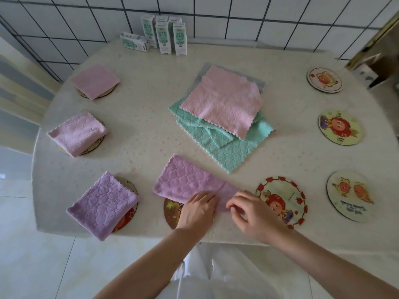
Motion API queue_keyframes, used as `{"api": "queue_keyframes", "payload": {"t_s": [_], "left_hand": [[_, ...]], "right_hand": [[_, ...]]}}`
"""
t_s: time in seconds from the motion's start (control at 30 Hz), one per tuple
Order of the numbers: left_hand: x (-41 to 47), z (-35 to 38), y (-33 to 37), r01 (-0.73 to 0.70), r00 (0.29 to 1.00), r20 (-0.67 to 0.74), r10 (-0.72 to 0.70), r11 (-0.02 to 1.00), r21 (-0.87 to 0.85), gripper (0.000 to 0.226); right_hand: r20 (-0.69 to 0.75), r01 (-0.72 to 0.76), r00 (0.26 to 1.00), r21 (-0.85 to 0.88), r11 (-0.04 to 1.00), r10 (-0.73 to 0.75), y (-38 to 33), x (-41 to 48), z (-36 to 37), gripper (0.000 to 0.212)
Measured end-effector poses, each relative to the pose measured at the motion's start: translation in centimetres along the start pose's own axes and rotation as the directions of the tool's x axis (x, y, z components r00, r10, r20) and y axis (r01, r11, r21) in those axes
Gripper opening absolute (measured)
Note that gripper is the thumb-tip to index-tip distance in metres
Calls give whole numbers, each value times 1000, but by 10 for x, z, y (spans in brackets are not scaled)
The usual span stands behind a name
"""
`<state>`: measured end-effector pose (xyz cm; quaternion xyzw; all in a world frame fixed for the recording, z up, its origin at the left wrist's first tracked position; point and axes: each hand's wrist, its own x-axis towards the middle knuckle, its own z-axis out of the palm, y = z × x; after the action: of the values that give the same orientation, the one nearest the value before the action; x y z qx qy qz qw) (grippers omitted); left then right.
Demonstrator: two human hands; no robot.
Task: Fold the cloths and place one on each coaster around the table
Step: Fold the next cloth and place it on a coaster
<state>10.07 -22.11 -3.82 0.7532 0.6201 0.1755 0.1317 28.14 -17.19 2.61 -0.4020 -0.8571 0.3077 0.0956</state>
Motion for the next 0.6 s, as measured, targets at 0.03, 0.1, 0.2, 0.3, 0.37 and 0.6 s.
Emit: {"api": "queue_keyframes", "payload": {"t_s": [0.03,0.1,0.2,0.3,0.37,0.6], "left_hand": [[-4,2,-1,-25,1000,2,25,1000,-14,33],[-15,5,-7,-57,998,22,58,998,-42,30],[-34,2,-20,-115,990,73,122,989,-92,35],[-54,-5,-27,-211,973,83,215,976,-48,35],[-65,-8,-31,-218,974,60,218,976,-15,35],[-98,-19,-37,-18,987,158,37,992,-123,41]], "right_hand": [[1,-12,1000,16,1000,12,3,-1,0,19],[-7,-22,1000,-20,1000,22,12,-1,1,24],[92,2,996,-193,981,16,31,6,6,38],[330,184,941,-327,927,-71,41,14,15,82],[458,354,871,-331,875,-179,39,23,17,90],[674,560,695,-286,778,-252,29,51,26,95]]}}
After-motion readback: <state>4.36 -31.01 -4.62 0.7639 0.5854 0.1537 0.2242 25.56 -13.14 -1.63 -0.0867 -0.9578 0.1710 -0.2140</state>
